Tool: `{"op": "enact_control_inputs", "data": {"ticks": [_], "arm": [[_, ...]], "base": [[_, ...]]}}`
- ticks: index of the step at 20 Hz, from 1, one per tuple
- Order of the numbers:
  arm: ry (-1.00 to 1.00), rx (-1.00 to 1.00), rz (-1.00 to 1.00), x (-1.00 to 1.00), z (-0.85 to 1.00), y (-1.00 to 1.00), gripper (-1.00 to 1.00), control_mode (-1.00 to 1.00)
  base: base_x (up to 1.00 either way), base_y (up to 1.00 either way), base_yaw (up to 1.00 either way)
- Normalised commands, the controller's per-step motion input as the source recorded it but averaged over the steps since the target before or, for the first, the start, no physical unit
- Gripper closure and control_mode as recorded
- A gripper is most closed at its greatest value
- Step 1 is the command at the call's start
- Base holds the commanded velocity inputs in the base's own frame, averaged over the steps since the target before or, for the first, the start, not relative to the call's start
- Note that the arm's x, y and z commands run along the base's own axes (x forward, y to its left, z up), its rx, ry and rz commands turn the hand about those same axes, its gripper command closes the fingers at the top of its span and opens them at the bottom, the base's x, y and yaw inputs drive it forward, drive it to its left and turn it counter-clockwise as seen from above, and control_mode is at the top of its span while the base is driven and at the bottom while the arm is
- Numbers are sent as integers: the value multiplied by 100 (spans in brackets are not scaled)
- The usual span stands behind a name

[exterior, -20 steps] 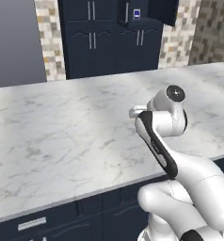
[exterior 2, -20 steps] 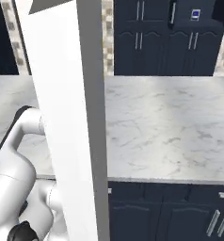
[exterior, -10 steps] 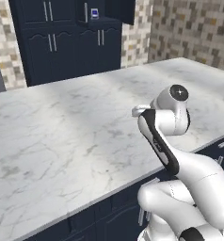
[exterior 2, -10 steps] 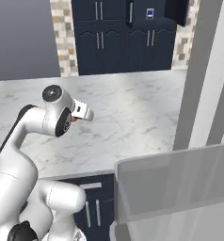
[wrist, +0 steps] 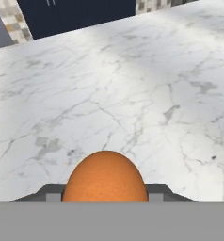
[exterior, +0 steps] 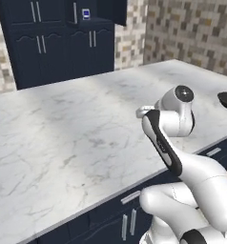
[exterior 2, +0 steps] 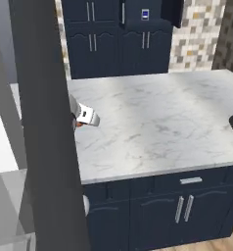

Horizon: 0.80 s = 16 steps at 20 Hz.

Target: Pick the egg and butter from the fridge and place them by the bowl for mixing.

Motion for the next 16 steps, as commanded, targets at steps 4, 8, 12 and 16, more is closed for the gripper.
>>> {"op": "enact_control_inputs", "data": {"ticks": [4, 8, 12, 16], "arm": [[0, 0, 0, 0, 0, 0, 100, 100], [0, 0, 0, 0, 0, 0, 100, 100], [0, 0, 0, 0, 0, 0, 100, 100], [0, 0, 0, 0, 0, 0, 100, 100]], "base": [[42, -62, 5], [41, -60, 7], [40, -59, 9], [39, -58, 11]]}}
